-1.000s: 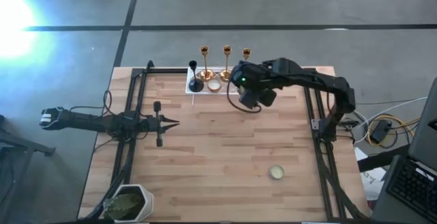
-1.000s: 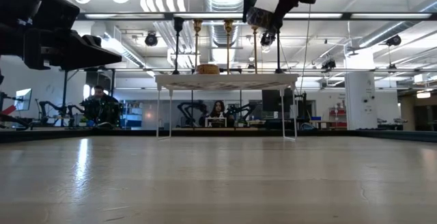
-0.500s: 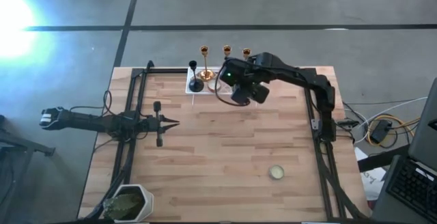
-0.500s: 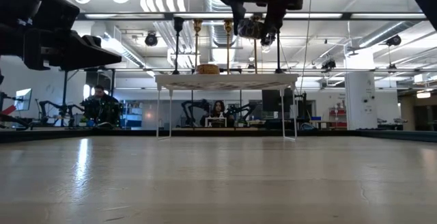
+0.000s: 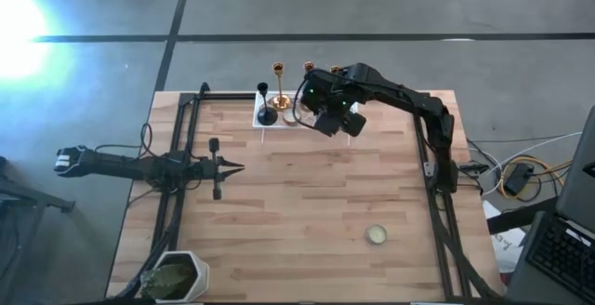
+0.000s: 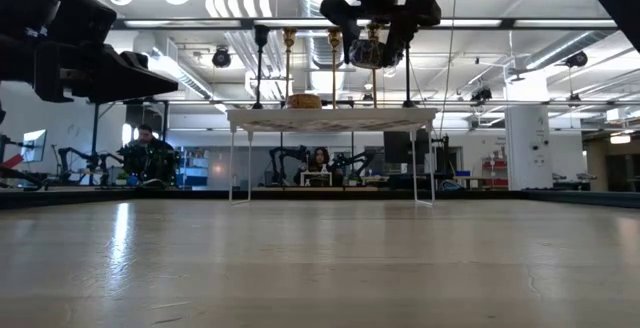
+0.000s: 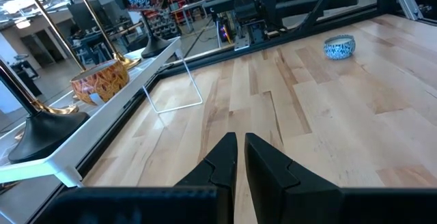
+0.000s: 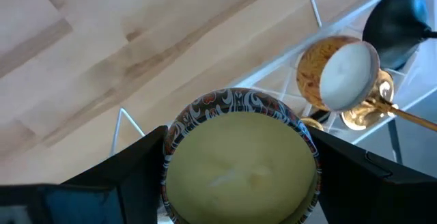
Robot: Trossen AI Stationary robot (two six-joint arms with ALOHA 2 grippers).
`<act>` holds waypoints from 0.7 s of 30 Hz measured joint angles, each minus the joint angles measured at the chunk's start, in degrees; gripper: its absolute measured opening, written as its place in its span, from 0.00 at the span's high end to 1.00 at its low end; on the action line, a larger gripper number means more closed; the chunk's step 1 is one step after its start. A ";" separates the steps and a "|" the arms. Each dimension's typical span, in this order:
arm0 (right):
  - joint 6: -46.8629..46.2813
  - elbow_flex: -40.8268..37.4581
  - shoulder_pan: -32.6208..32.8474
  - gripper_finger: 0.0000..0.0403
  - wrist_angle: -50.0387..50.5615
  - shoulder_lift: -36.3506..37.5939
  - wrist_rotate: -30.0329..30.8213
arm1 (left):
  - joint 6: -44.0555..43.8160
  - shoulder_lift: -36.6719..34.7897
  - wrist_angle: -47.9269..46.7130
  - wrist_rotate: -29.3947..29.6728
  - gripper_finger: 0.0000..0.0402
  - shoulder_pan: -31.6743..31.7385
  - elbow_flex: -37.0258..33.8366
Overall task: Pick & Place candle stick holders
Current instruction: Put the yellow scented candle on the shelf
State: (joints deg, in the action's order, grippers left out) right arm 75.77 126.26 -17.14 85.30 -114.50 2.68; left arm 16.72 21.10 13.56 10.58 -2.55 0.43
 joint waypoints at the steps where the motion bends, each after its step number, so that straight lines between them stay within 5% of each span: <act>1: 0.02 0.00 -0.20 0.28 -0.02 0.00 -0.57 | 0.00 0.00 0.00 0.01 0.92 0.00 0.00; 21: -0.28 -0.65 -2.58 0.28 -0.65 -0.90 -6.05 | 0.01 0.02 0.07 -0.01 0.92 0.00 0.00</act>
State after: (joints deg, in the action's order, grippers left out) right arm 75.49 125.61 -19.72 84.65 -115.39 -3.37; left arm 16.73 21.12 13.63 10.57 -2.55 0.43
